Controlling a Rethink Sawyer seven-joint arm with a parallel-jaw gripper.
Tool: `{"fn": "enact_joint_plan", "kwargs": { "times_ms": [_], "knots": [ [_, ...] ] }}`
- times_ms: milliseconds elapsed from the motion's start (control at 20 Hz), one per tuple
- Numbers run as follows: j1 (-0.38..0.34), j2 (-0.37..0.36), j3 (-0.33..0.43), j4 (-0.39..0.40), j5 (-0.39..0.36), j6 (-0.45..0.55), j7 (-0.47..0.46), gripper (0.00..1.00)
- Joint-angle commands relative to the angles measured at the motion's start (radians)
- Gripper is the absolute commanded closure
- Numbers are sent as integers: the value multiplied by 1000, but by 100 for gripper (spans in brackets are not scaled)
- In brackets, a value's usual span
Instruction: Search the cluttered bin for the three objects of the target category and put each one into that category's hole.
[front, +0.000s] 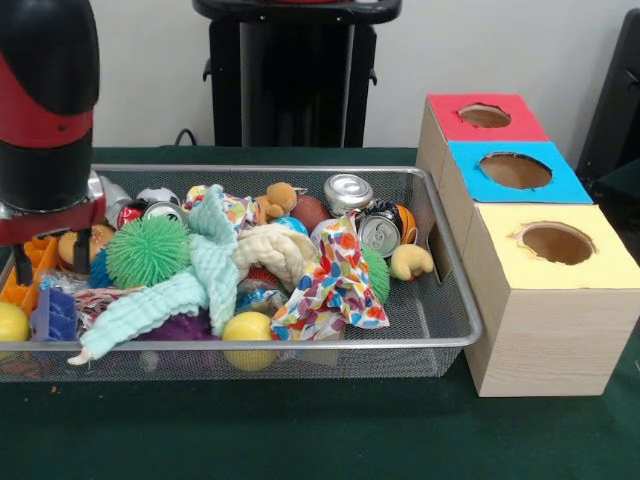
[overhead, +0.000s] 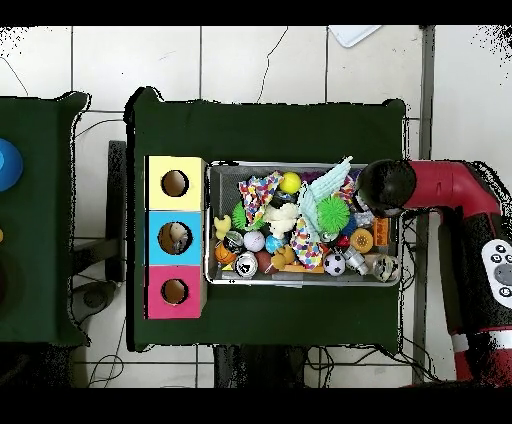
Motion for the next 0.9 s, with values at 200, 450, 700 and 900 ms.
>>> {"fn": "enact_joint_plan", "kwargs": {
  "times_ms": [200, 450, 700, 900],
  "knots": [
    [-44, -28, -6, 63, -8, -9, -285, 0],
    [-62, 7, 6, 61, -6, -13, -311, 0],
    [-82, 37, -4, 67, -33, -28, -331, 0],
    [-79, 54, -2, 57, -37, -13, -338, 0]
  ]
}}
